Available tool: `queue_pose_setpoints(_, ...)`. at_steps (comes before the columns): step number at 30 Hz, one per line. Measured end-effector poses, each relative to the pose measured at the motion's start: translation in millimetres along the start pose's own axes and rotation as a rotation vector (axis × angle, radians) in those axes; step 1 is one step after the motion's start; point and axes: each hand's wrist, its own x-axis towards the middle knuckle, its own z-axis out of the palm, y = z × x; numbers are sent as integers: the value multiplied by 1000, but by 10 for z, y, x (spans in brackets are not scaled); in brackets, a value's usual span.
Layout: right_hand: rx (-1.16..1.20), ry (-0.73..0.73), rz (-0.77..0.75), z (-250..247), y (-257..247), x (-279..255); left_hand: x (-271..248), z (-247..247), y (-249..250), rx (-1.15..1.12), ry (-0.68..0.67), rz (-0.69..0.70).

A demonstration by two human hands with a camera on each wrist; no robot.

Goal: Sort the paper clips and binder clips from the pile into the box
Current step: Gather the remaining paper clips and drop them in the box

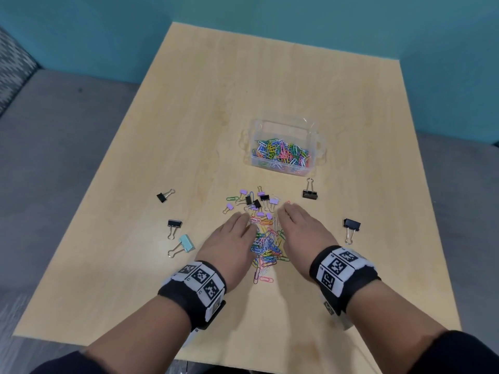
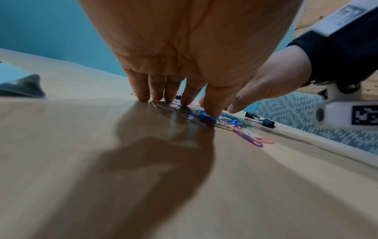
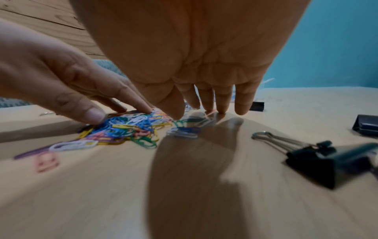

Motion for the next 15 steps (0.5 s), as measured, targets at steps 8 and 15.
queue_pose_setpoints(8,-9,23,4,194,-102,-270,11,-15,75,10,49,-29)
queue_pose_setpoints(15,12,-30,25,152,-185,-238,40,-43,116,62,15,-62)
